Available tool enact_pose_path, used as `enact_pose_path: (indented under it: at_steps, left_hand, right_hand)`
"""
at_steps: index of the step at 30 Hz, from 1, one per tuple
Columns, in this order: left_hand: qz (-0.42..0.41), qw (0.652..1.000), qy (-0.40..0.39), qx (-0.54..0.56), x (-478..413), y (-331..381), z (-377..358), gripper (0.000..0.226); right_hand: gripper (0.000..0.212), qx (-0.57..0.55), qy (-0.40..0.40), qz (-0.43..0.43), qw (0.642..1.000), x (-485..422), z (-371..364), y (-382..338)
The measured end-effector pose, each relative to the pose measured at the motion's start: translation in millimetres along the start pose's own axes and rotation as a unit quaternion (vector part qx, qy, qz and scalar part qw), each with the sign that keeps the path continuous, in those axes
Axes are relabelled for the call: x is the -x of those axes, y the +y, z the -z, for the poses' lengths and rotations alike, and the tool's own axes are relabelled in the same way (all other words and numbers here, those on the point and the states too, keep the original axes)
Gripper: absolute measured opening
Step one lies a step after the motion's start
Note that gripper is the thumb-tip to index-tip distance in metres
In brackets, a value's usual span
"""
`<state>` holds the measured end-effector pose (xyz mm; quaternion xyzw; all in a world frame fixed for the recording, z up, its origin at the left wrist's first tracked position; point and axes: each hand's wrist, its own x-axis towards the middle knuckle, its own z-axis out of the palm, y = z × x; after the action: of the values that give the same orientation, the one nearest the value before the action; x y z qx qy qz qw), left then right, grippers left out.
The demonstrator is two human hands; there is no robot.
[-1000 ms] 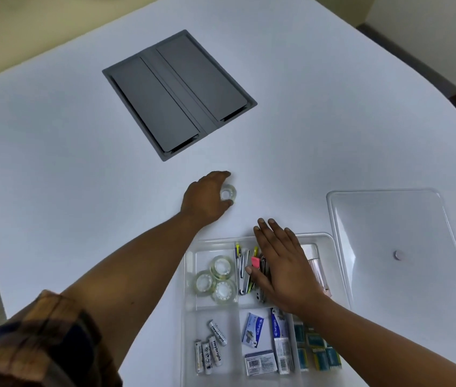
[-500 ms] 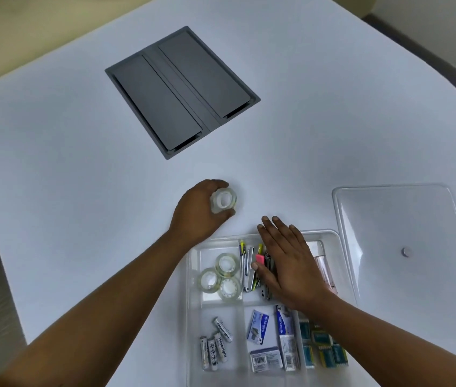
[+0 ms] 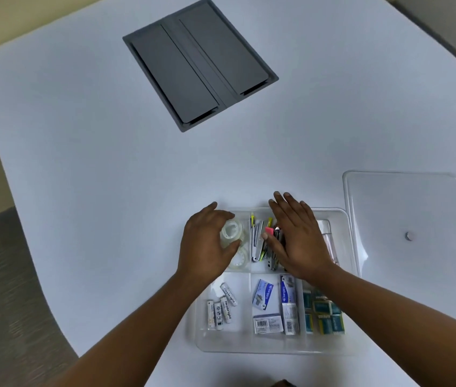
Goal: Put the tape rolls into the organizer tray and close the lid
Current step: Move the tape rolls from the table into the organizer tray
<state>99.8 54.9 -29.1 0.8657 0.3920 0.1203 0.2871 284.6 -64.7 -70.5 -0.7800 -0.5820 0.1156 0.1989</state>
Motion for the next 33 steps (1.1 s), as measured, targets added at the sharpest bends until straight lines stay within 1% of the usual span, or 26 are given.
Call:
enact_pose_path:
  at_steps: [5, 7, 9, 14, 17, 21, 24, 26, 28, 30, 33]
  left_hand:
    - [0.001, 1.000, -0.005, -0.031, 11, -7, -2, 0.046]
    - [0.007, 0.999, -0.013, -0.036, 14, -11, -2, 0.050]
    - [0.018, 1.000, -0.019, -0.017, 17, -14, 1, 0.056]
    - [0.081, 0.992, 0.065, 0.065, 28, -28, 10, 0.054]
    - [0.103, 0.988, 0.069, 0.091, 37, -48, 14, 0.056]
    - [0.123, 0.992, 0.014, 0.021, 49, -75, 7, 0.064]
    - [0.158, 0.986, -0.027, -0.051, 58, -88, -1, 0.073]
    - [0.167, 0.976, -0.097, -0.098, 66, -95, -7, 0.091]
    - [0.147, 0.966, -0.156, -0.143, 69, -98, -14, 0.102]
    - [0.153, 0.960, -0.187, -0.144, 68, -102, -17, 0.106]
    - [0.165, 0.955, -0.207, -0.136, 64, -103, -17, 0.107]
  right_hand:
    - [0.062, 0.006, -0.006, -0.004, 1.000, -1, -1, 1]
    - [0.062, 0.008, -0.005, -0.005, 1.000, -1, -1, 1]
    - [0.062, 0.007, -0.002, -0.006, 1.000, -1, -1, 0]
    - [0.061, 0.006, 0.001, -0.005, 1.000, -1, 0, -1]
    - [0.063, 0.004, -0.003, -0.002, 1.000, -1, 1, -1]
    - [0.069, 0.019, -0.027, -0.001, 0.999, -1, 4, -3]
    - [0.070, 0.018, -0.042, -0.016, 0.999, -4, 11, -6]
    - [0.066, -0.006, -0.032, -0.018, 0.999, -7, 15, -13]
    - [0.064, -0.024, -0.020, 0.000, 1.000, -7, 20, -22]
    - [0.060, -0.020, -0.027, 0.031, 0.999, -8, 21, -34]
    - [0.044, 0.023, -0.037, 0.075, 0.996, -13, 19, -49]
